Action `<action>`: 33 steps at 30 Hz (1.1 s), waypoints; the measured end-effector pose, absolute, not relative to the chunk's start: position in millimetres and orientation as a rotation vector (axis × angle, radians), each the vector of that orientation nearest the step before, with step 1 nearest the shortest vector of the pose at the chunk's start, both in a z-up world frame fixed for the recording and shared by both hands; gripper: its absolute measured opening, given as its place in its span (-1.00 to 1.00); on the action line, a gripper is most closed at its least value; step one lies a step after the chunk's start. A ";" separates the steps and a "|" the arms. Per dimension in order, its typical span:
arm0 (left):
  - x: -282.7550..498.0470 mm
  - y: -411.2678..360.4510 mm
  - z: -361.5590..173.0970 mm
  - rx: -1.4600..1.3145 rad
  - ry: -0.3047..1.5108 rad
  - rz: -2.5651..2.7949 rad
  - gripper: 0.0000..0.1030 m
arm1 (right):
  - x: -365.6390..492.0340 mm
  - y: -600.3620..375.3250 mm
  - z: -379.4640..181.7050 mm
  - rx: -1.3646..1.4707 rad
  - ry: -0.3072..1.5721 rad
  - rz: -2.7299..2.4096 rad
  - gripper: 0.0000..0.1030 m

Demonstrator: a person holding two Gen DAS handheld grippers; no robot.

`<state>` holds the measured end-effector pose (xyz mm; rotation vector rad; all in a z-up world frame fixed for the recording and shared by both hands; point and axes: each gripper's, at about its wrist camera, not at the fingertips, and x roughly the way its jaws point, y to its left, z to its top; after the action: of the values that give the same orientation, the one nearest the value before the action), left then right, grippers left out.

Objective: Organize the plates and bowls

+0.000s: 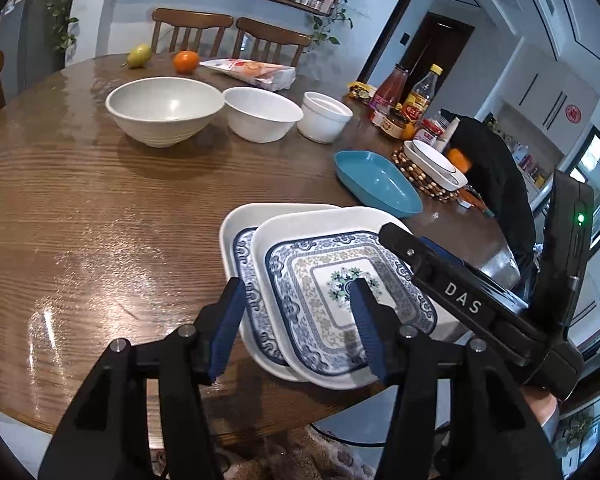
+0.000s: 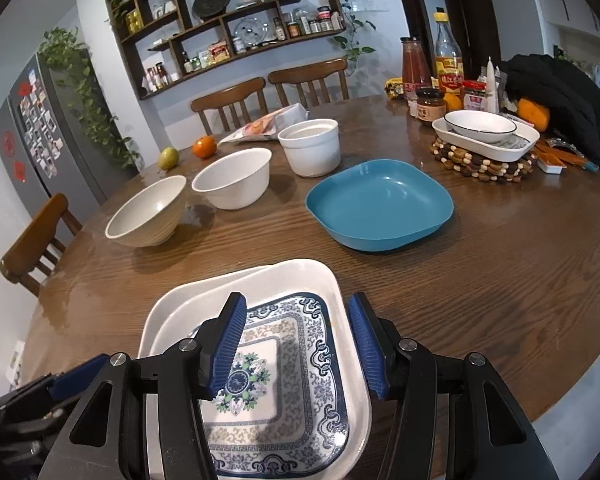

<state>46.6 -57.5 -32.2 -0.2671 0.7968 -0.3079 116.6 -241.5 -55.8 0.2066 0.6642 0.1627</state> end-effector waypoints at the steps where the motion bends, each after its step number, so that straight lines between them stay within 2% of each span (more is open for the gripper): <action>1: 46.0 -56.0 -32.6 -0.270 0.797 -0.305 0.03 | 116.9 -240.9 -56.4 0.204 0.666 0.161 0.07; 19: 44.4 -51.0 -35.8 -0.267 0.812 -0.273 0.06 | 121.9 -240.1 -61.3 0.205 0.695 0.159 0.07; 26: 47.3 -50.8 -30.2 -0.245 0.796 -0.261 0.14 | 121.5 -240.7 -56.0 0.217 0.692 0.180 0.08; 29: 50.2 -50.6 -24.7 -0.232 0.778 -0.255 0.20 | 122.1 -242.3 -47.0 0.234 0.674 0.212 0.25; 33: 57.0 -50.5 -11.4 -0.206 0.739 -0.249 0.29 | 122.7 -244.6 -29.1 0.243 0.628 0.242 0.34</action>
<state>57.0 -50.5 -11.4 -0.2059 0.7393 -0.2487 122.7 -244.6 -29.1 0.2434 0.6283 0.2425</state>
